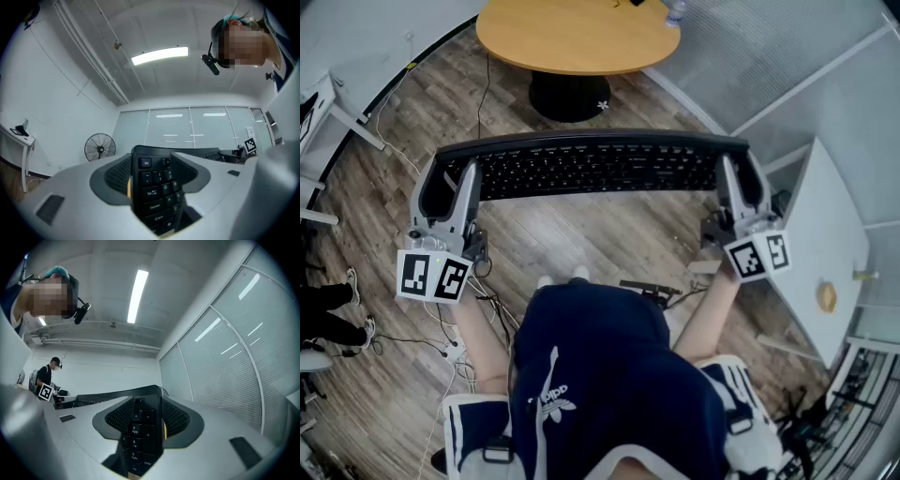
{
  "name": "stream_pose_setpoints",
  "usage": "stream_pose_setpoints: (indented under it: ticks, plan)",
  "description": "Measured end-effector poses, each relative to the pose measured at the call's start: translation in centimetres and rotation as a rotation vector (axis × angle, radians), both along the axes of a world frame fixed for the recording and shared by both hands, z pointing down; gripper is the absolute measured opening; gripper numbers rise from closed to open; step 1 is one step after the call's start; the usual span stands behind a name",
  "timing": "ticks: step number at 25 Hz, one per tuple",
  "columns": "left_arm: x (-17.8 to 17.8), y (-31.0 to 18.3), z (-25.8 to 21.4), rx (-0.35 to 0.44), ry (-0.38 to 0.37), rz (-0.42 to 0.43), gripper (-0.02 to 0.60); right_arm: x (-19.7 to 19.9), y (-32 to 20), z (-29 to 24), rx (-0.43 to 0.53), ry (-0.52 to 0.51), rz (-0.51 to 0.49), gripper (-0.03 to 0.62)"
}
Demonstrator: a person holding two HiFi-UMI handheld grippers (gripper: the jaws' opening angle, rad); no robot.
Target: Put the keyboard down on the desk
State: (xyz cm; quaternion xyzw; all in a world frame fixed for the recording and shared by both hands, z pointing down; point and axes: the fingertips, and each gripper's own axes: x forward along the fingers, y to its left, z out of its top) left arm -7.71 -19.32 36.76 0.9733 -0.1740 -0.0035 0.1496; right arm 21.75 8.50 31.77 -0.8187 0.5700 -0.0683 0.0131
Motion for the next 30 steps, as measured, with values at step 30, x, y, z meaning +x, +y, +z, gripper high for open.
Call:
stream_pose_setpoints:
  ticks: [30]
  plan:
    - [0.2,-0.1,-0.9,0.036,-0.021,-0.028,0.259,0.3,0.0,0.8,-0.003,-0.026,0.007,0.181]
